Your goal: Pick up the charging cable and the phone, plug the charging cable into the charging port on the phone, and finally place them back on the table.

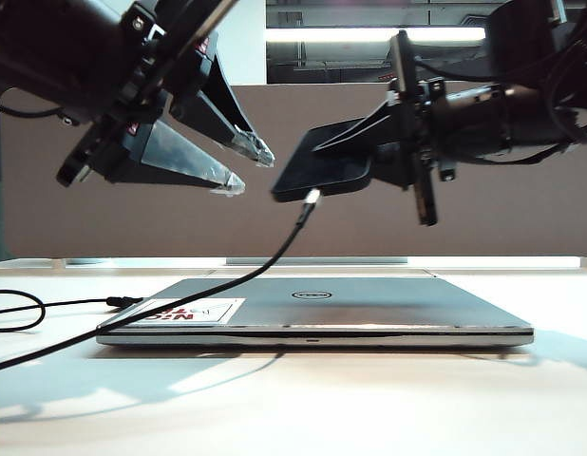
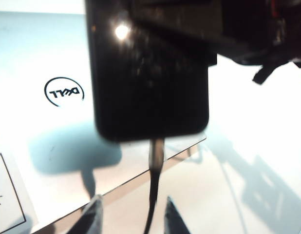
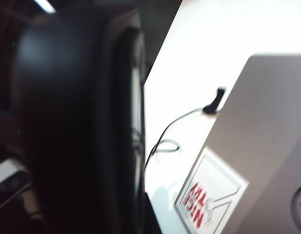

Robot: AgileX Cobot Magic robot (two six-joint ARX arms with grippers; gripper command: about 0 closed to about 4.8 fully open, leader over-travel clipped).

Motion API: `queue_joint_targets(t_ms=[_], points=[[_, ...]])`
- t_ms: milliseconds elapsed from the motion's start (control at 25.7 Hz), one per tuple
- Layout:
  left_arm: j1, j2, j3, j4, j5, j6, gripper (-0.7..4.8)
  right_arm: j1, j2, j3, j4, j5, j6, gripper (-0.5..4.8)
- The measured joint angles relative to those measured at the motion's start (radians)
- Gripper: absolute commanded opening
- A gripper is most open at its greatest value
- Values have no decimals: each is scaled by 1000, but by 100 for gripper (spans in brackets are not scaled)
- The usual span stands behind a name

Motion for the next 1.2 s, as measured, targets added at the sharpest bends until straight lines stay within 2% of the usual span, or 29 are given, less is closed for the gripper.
queue_joint_targets(t_ms=[78,194,272,505,622,699,738,894,1010,1205], points=[[0,-8,1,-2,0,10,-5,-18,-11,0,-2,17,-3,-5],[5,-17,2,-11,0,33,-6,-29,-71,10,-111,66,-70,-5],[5,-18,10,-28,-2,52,-6,-37,-114,39,-302,97,-153,-5],[20,-18,109,-142,-2,161,-6,-103,-172,104,-659,150,-311,-5],[50,-18,150,-198,0,178,-6,-158,-187,154,-830,158,-402,-5],[90,-20,177,-215,-3,185,-6,-234,-187,223,-1064,175,-526,-5],[99,-21,179,-217,-3,189,-6,-256,-187,241,-1123,192,-566,-5],[130,-26,179,-230,-3,208,-6,-317,-187,295,-1273,280,-681,-5],[145,-26,179,-243,-6,246,-6,-354,-179,306,-1347,295,-734,-5],[145,-26,179,-245,-4,256,-6,-359,-80,307,-1447,344,-829,-5]])
